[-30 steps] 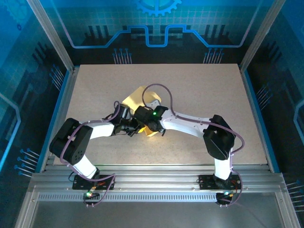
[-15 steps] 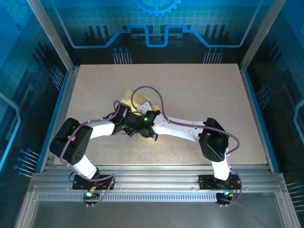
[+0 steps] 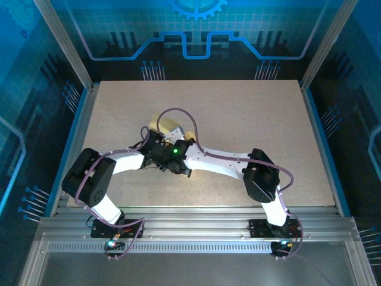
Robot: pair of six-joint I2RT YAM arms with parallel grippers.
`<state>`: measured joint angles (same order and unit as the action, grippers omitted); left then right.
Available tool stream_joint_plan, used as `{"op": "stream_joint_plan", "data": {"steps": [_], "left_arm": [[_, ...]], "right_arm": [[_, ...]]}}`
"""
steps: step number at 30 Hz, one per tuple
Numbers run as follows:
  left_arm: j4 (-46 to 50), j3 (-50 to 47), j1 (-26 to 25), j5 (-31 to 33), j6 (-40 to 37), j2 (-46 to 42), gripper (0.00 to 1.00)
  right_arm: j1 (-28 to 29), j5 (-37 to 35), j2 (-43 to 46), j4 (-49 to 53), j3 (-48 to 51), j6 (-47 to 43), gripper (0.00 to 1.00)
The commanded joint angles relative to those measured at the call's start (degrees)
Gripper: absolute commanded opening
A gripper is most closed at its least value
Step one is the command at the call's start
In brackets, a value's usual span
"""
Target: Fold the paper box
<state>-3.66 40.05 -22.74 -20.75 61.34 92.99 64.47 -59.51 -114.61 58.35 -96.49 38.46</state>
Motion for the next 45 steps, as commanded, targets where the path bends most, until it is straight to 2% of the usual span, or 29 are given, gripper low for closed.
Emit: {"op": "stream_joint_plan", "data": {"steps": [1, 5, 7, 10, 13, 16, 20, 28, 31, 37, 45], "left_arm": [[6.2, 4.1, -1.1, 3.1, -4.7, -3.3, 0.0], [20.2, 9.2, -1.0, 9.6, -12.8, -5.6, 0.0], [25.4, 11.9, -1.1, 10.8, -15.7, -5.9, 0.0], [34.8, 16.6, -1.1, 13.4, -21.1, -5.3, 0.0], [44.8, 21.5, -1.1, 18.7, -26.6, -3.3, 0.0], [49.6, 23.9, -1.0, 24.4, -28.9, -1.4, 0.0], [50.1, 23.6, -1.1, 25.5, -28.6, 0.4, 0.0], [47.4, 21.0, -1.1, 25.9, -27.6, 4.1, 0.0], [46.5, 20.4, -1.0, 25.7, -27.2, 4.6, 0.12], [45.7, 20.6, -1.1, 24.8, -26.9, 3.8, 0.29], [45.8, 20.2, -0.3, 24.6, -27.0, 0.2, 0.35]], "right_arm": [[-1.1, 10.4, 4.5, -7.3, 5.3, 4.6, 0.0], [-2.7, 18.5, 9.2, -15.0, 11.8, 7.8, 0.0], [-2.9, 22.2, 10.3, -19.9, 14.5, 9.9, 0.0], [-3.4, 27.5, 10.2, -24.8, 16.3, 13.7, 0.0], [-5.0, 34.6, 8.4, -28.8, 17.2, 16.3, 0.0], [-7.5, 43.1, 6.1, -34.8, 19.9, 18.2, 0.0], [-9.5, 48.6, 3.8, -39.3, 21.9, 19.3, 0.0], [-11.1, 51.4, 0.7, -41.1, 22.3, 20.2, 0.0], [-11.2, 51.5, 0.4, -40.9, 22.1, 20.1, 0.0], [-11.2, 48.3, 0.3, -38.2, 21.1, 18.9, 0.0], [-11.2, 41.9, 0.6, -33.4, 20.1, 17.1, 0.0]]}}
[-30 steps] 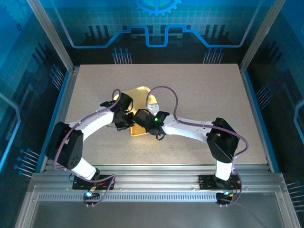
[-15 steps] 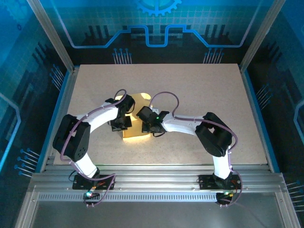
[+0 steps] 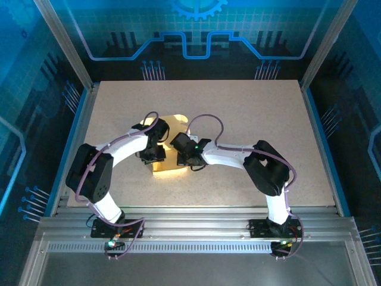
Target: Fold the paper box
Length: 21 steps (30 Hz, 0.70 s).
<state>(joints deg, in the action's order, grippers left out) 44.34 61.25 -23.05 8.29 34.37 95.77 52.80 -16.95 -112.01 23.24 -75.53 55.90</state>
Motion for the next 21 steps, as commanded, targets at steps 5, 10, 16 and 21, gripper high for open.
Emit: {"op": "stream_joint_plan", "data": {"steps": [5, 10, 16, 21], "left_arm": [[-5.4, -5.0, 2.6, -7.8, 0.2, -8.0, 0.41], [-11.9, -10.9, 6.0, -14.2, 1.9, -14.4, 0.48], [-18.9, -18.4, 11.6, -20.6, 3.9, -20.7, 0.51], [-22.6, -23.4, 17.3, -24.0, 3.9, -26.5, 0.51]], "right_arm": [[-0.2, -4.8, -0.1, 3.6, 0.1, -2.2, 0.0], [-0.9, -4.3, 0.1, 3.9, 1.1, -2.4, 0.0], [-1.3, -3.6, -0.4, 4.1, 1.3, -2.3, 0.0], [-1.6, -3.1, -0.6, 4.2, 1.3, -2.1, 0.0]]}}
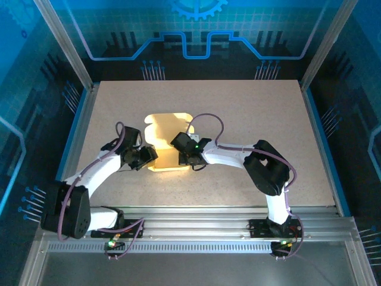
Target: Fold the paper box
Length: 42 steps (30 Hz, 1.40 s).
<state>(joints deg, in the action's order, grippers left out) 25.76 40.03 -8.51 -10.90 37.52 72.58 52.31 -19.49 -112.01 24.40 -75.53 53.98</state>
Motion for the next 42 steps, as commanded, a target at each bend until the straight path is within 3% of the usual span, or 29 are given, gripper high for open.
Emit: {"op": "stream_joint_plan", "data": {"steps": [1, 3, 10, 15, 19, 26, 34, 38, 42], "left_arm": [[-5.5, -3.5, 4.0, -6.1, 0.9, -4.9, 0.57], [-8.7, -6.1, 6.5, -7.9, 1.9, -8.3, 0.67], [-19.8, -14.2, 15.2, -16.6, 6.8, -13.3, 0.69], [-35.9, -20.0, 17.2, -25.7, 12.0, -6.0, 0.57], [-39.4, -20.7, 17.2, -27.9, 12.4, -0.2, 0.47], [-52.5, -22.2, 16.9, -33.5, 18.9, 6.0, 0.39], [-52.6, -20.3, 12.8, -33.1, 17.8, 10.1, 0.26], [-53.0, -19.8, 10.9, -32.7, 18.4, 10.9, 0.26], [-45.7, -17.9, 9.4, -30.1, 14.3, 9.9, 0.26]], "right_arm": [[-1.3, -0.3, -0.6, 3.0, 1.3, -0.2, 0.0], [-1.5, 0.0, -0.7, 3.0, 1.4, -0.2, 0.0], [-2.0, 1.5, -0.5, 2.0, 2.3, -0.1, 0.0], [-2.9, 5.5, 0.1, -0.9, 4.0, -0.4, 0.0], [-3.1, 6.7, 0.2, -2.0, 4.3, -1.0, 0.0], [-3.1, 8.1, -0.7, -1.9, 3.6, -1.8, 0.0], [-2.9, 8.4, -1.4, -1.3, 2.4, -2.6, 0.0], [-2.8, 8.4, -2.0, -0.8, 1.8, -3.0, 0.0], [-2.6, 8.3, -2.3, -0.6, 1.4, -3.2, 0.0]]}}
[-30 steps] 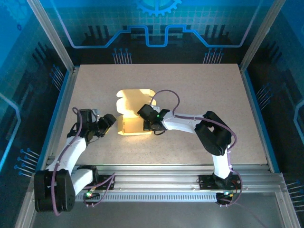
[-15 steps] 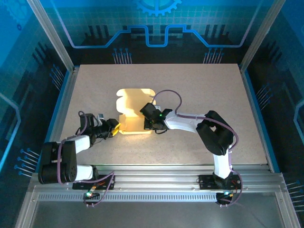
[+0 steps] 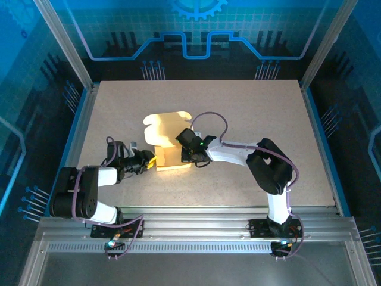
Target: Fold the paper box
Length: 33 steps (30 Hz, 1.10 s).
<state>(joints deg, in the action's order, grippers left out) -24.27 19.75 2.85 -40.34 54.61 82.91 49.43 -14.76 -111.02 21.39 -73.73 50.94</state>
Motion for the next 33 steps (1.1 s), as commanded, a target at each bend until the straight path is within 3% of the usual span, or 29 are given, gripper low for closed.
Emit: {"op": "stream_joint_plan", "data": {"steps": [1, 5, 15, 23, 33], "left_arm": [[6.1, 2.7, -2.2, 0.1, -3.8, -0.7, 0.26], [13.1, 4.2, -2.8, 3.3, -6.9, -1.3, 0.23], [18.1, 5.7, -4.9, 6.3, -10.6, 0.0, 0.17], [28.2, 9.2, -6.8, 11.8, -15.7, 0.5, 0.14], [39.8, 14.7, -9.1, 21.1, -19.4, 0.0, 0.09]], "right_arm": [[0.4, 3.4, -3.4, 2.5, -0.6, -0.4, 0.0], [0.8, 2.6, -3.2, 2.9, -0.7, -0.7, 0.0], [1.1, 2.2, -3.3, 3.2, -1.0, -0.8, 0.0], [1.5, 1.4, -3.2, 3.6, -1.2, -1.2, 0.0], [4.9, -9.2, -4.9, 12.3, -8.0, -3.8, 0.0]]}}
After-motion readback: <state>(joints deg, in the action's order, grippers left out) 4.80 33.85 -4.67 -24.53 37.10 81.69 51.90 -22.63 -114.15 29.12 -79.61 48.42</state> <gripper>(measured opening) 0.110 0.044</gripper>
